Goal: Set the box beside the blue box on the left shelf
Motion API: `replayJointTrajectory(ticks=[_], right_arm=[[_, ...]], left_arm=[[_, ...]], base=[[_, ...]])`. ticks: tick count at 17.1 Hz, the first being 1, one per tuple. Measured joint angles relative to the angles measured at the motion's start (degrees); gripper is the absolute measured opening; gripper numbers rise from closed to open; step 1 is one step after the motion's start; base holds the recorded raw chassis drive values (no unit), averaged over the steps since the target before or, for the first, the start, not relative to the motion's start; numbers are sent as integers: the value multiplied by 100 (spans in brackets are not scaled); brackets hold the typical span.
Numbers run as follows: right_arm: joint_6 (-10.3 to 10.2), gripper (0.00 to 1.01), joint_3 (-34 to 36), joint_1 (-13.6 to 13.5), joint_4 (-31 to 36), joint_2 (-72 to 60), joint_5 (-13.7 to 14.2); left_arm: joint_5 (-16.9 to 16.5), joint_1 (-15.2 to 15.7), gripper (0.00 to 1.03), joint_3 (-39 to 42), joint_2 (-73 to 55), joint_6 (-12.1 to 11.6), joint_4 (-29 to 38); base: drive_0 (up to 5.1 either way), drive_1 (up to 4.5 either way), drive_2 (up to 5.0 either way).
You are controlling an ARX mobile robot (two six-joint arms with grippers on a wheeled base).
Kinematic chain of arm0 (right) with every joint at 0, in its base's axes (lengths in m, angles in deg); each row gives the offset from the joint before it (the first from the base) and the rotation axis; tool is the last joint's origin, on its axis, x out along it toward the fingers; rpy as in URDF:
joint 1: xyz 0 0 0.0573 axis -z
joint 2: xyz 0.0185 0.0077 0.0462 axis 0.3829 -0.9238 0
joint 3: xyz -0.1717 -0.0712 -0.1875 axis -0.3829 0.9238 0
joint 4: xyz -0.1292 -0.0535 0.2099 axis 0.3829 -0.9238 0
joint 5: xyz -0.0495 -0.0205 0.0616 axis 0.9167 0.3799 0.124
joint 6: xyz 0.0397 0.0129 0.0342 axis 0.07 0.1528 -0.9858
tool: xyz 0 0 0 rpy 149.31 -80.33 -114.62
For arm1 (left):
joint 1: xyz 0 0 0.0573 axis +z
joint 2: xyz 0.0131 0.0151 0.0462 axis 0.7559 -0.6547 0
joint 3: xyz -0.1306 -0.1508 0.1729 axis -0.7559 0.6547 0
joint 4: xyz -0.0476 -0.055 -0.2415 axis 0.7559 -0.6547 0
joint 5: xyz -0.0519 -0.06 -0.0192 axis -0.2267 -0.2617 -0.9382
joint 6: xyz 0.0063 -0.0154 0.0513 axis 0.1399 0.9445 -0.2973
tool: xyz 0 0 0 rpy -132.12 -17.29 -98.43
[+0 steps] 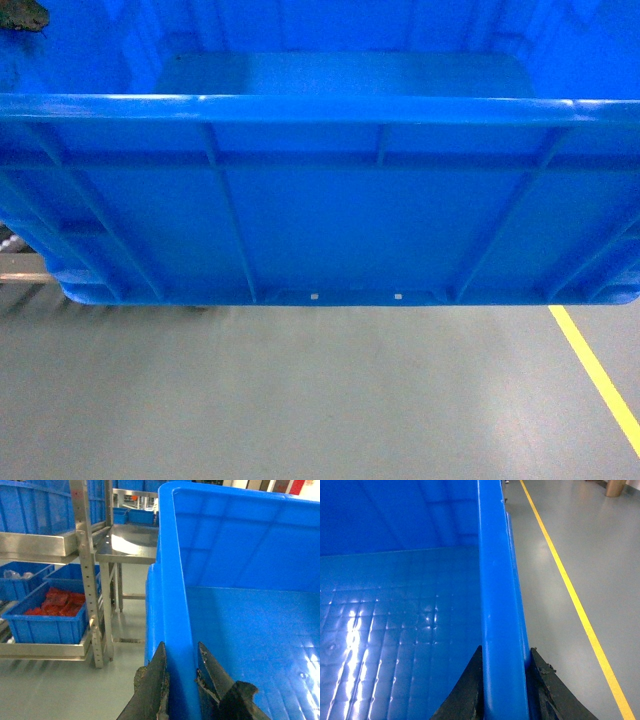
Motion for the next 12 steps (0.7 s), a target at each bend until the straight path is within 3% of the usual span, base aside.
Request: replayJointTrajectory(ticks=[12], right_arm=[[2, 16, 0, 0, -26, 0, -2]], left_arm=[[2, 0, 9, 0, 0, 2, -33]], base=[[-2, 426, -429]])
